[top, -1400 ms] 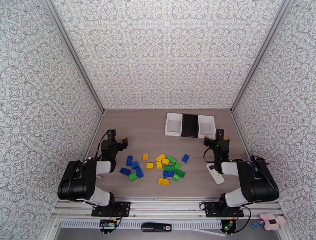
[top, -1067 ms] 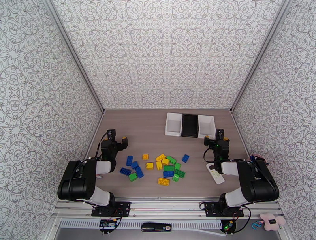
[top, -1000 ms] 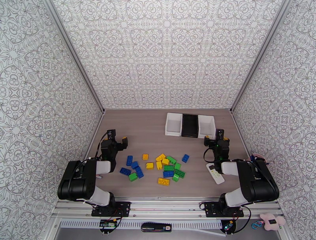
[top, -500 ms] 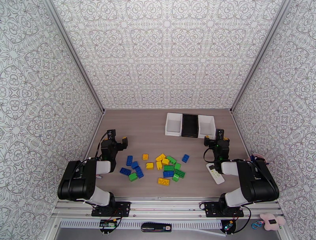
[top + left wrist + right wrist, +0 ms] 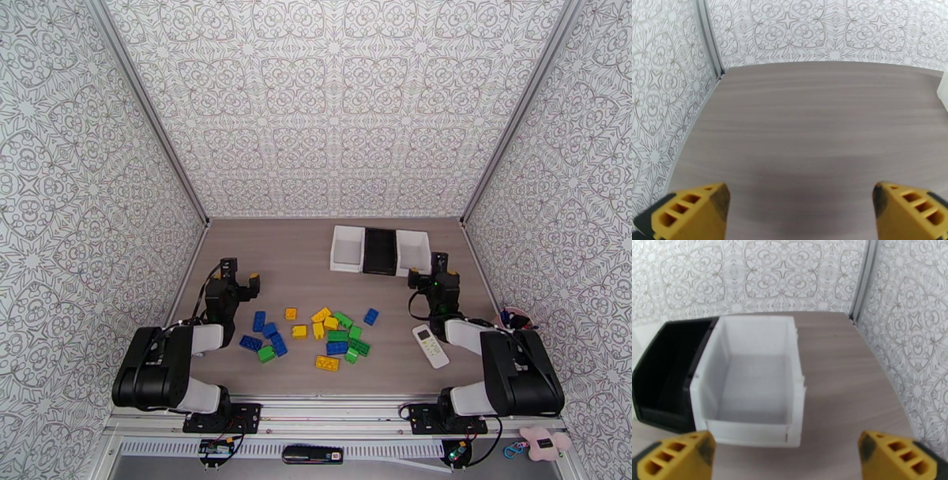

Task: Sort the legos into containers by color

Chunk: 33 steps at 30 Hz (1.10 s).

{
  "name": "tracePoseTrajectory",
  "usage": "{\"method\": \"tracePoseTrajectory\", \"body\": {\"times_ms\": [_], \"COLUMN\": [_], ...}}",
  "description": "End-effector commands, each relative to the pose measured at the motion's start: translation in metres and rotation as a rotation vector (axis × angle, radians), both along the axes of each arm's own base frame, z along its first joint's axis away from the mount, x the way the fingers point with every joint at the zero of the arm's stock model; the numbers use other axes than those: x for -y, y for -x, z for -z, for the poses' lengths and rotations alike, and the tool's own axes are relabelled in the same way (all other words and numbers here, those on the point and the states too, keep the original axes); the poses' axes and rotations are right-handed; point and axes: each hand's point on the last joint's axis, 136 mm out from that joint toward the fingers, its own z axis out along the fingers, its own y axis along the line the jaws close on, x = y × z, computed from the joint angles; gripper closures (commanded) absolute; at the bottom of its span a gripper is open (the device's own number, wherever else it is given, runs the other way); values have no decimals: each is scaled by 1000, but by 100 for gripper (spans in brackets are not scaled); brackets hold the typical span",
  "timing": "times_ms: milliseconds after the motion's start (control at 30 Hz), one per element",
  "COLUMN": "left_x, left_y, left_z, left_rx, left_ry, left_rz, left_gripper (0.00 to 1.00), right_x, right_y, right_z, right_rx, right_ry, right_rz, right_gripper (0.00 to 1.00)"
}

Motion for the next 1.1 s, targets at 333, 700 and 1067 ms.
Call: {"method": "tracePoseTrajectory", "body": {"times_ms": [333,700,1067], "left_x": [145,257,293], "left_y": [11,27,39], "left_z": [-46,-41,-34], "left_rx": [-18,42,39], "left_ry": [-208,-108,-47], "left_rz": [478,683,736], "left_gripper": [0,0,0], "right_x": [-16,-54,-84], "right_y": [-51,-80,-97], "right_z": [-12,31,62], "right_rx": [-354,-599,-687], "right_ry": [-103,-140,-205], "right_rz": [-12,-54,-81], "right_gripper": [0,0,31]}}
